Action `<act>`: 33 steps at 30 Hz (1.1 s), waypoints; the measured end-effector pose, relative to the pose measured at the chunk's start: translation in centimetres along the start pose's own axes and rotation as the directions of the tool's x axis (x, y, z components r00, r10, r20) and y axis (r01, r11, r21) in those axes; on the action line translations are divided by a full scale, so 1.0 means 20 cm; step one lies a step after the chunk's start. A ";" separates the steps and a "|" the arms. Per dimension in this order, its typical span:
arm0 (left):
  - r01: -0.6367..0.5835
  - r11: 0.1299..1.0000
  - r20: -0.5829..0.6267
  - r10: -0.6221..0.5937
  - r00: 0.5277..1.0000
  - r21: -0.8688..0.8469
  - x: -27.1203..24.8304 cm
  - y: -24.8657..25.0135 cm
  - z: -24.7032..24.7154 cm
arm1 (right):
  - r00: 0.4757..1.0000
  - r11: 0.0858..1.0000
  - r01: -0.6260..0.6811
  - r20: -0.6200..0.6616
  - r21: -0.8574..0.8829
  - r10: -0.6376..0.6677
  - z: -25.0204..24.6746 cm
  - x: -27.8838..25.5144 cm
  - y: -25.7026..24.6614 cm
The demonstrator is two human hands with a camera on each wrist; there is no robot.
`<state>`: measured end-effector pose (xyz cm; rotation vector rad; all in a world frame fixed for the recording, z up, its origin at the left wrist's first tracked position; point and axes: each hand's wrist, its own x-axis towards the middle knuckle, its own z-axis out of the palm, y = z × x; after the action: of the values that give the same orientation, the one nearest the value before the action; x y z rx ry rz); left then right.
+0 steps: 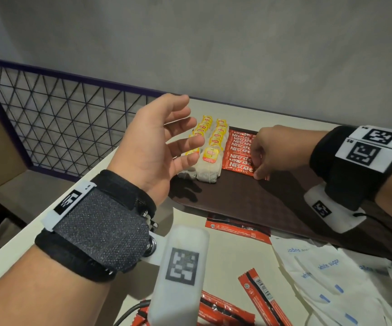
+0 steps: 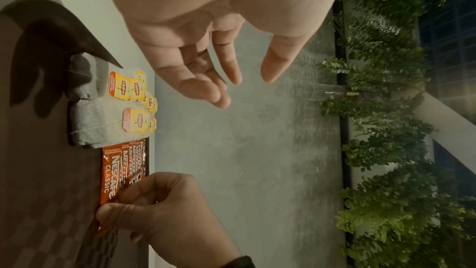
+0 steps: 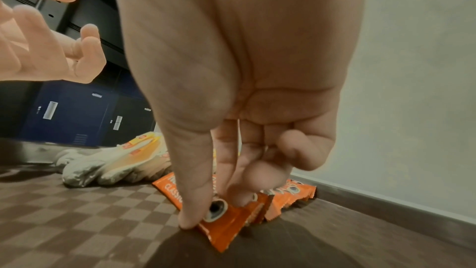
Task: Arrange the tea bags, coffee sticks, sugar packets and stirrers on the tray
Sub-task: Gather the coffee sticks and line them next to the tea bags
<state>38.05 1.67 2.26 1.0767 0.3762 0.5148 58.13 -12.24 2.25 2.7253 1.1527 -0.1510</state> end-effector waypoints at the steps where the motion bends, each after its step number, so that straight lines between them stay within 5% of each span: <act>1: 0.000 1.000 0.000 0.000 1.000 0.001 0.00 0.00 0.00 | 1.000 1.000 0.005 -0.004 -0.007 -0.005 0.00 0.00 0.00; 9: 0.006 1.000 0.010 -0.006 1.000 0.011 0.01 0.01 -0.01 | 0.973 0.977 0.201 -0.102 -0.072 -0.208 -0.14 -0.22 -0.14; 15: 0.007 1.000 0.012 -0.007 1.000 -0.022 -0.01 0.06 -0.02 | 0.921 0.922 0.386 0.057 -0.006 -0.385 -0.05 -0.56 -0.35; 20: -0.001 0.999 0.011 0.001 1.000 -0.050 -0.02 0.08 -0.04 | 0.906 0.882 0.421 0.054 -0.212 -0.419 0.05 -0.62 -0.39; 25: -0.003 0.999 0.024 0.003 1.000 -0.035 -0.05 0.06 -0.03 | 0.886 0.885 0.441 0.226 -0.148 -0.404 0.04 -0.70 -0.43; 33: 0.006 1.000 0.048 -0.006 0.999 -0.004 -0.06 0.04 -0.01 | 0.927 0.936 0.344 0.188 -0.079 -0.324 0.00 -0.73 -0.48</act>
<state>36.78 1.45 2.93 1.0818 0.3363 0.4832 41.17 -15.87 3.35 2.3463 1.5147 -0.3494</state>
